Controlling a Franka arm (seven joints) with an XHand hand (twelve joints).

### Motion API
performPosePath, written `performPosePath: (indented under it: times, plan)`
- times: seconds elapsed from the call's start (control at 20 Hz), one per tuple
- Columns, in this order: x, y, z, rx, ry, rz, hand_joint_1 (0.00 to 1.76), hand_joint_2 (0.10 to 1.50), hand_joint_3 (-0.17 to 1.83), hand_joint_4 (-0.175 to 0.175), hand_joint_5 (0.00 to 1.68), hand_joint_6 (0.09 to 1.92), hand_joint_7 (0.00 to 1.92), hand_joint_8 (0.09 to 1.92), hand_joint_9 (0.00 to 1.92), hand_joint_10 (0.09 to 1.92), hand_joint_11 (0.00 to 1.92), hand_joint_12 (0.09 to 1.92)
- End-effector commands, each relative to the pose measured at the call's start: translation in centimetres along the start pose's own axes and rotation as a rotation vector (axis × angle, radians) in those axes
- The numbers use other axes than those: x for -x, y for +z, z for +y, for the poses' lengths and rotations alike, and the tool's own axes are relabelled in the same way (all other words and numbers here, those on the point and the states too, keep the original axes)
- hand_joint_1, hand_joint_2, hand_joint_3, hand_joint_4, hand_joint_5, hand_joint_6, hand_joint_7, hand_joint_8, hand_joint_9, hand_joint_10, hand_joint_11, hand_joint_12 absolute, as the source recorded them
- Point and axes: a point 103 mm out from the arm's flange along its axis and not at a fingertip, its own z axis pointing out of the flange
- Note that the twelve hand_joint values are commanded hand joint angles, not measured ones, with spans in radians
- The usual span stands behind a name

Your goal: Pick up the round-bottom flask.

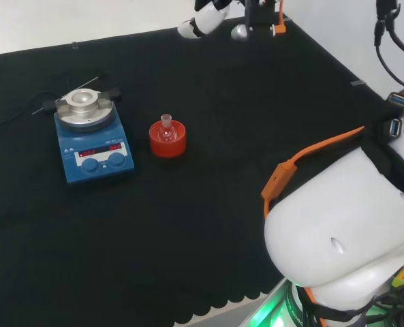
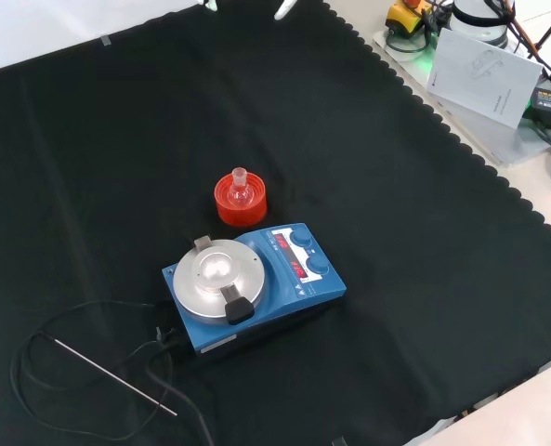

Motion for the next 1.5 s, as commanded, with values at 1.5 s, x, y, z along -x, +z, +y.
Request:
performPosePath:
  times: [1.5]
  plan:
    - [0.5,6.6,4.5,-0.129,0.014,0.018,0.88,0.36,0.85,-0.175,0.39,0.97,0.74,0.89,0.76,0.85,0.47,1.40]
